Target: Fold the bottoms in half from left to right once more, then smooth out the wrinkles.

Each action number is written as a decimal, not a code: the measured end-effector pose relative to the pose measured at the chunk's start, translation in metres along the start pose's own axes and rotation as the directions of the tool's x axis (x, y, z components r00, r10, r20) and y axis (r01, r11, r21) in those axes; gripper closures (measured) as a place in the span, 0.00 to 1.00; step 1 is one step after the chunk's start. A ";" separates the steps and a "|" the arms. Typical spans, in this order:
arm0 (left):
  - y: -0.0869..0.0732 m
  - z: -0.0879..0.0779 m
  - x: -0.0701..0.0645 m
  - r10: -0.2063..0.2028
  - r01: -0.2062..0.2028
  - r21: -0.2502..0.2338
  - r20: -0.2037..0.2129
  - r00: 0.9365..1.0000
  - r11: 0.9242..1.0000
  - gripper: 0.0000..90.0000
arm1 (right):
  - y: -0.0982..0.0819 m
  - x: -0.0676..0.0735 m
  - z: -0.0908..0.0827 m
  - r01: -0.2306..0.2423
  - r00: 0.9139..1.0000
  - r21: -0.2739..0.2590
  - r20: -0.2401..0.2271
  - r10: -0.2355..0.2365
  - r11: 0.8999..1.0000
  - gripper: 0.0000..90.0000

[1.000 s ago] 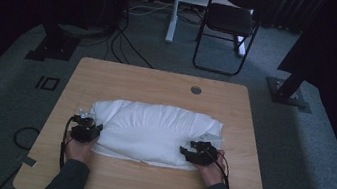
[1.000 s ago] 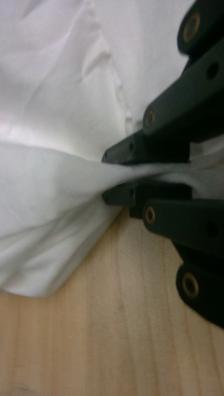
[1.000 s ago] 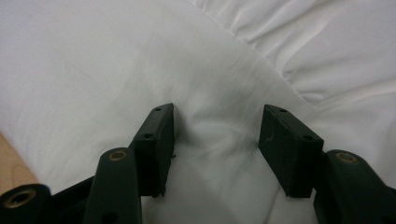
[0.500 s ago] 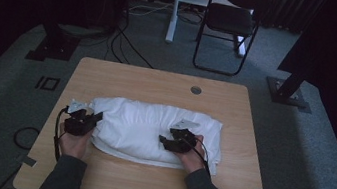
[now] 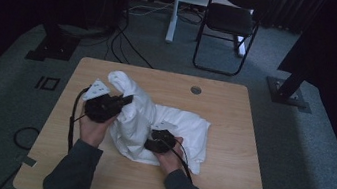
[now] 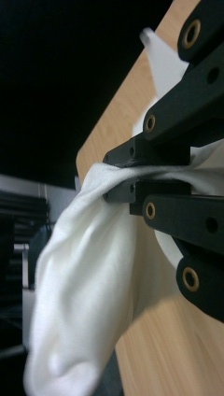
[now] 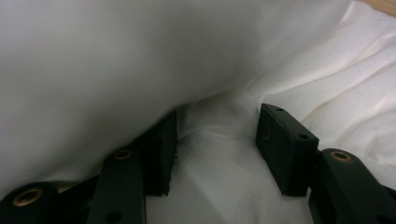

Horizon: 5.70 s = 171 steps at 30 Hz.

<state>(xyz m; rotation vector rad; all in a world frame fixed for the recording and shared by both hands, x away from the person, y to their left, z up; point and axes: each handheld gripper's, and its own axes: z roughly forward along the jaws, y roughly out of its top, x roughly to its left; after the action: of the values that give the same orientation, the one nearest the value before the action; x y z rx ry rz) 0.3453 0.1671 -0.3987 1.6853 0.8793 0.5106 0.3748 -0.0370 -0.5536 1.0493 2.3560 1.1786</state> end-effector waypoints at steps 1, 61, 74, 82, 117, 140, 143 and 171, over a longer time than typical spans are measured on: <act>0.000 0.004 -0.004 0.014 -0.014 0.006 0.005 1.000 1.000 0.95 | 0.001 0.004 0.002 -0.002 1.000 -0.009 -0.008 0.002 1.000 0.52; -0.091 0.121 -0.064 0.034 -0.098 0.309 0.206 0.978 0.946 0.94 | -0.052 -0.110 -0.123 -0.178 0.978 -0.176 0.073 0.193 0.968 0.44; -0.114 0.142 -0.070 0.015 -0.100 0.381 0.218 0.976 0.919 0.92 | -0.021 -0.094 -0.124 -0.113 0.993 -0.245 0.011 0.120 0.963 0.38; -0.107 0.134 -0.069 0.008 -0.090 0.361 0.222 0.975 0.928 0.84 | -0.007 -0.101 -0.085 -0.107 0.993 -0.128 0.036 0.112 0.986 0.79; -0.082 0.069 0.016 0.014 -0.008 0.296 -0.019 1.000 0.955 0.71 | 0.004 -0.120 -0.058 -0.114 0.991 -0.061 0.069 0.118 0.992 0.91; -0.107 0.091 0.000 0.111 -0.069 0.373 -0.094 0.989 0.925 0.70 | 0.021 -0.124 -0.081 -0.135 0.982 -0.126 0.112 0.150 0.983 0.56; -0.106 0.093 -0.003 0.127 -0.073 0.382 -0.117 0.985 0.921 0.71 | 0.029 -0.116 -0.093 -0.095 0.989 -0.145 0.102 0.110 0.985 0.55; -0.101 0.112 -0.005 0.122 -0.037 0.376 -0.205 0.971 0.926 0.71 | -0.009 -0.065 -0.126 0.053 0.998 -0.084 -0.025 -0.056 0.995 0.96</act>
<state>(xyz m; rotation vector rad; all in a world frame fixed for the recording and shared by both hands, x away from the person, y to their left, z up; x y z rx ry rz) 0.3936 0.1035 -0.5267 2.0412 1.1292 0.6299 0.3452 -0.1588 -0.4862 0.9416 2.3191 1.2667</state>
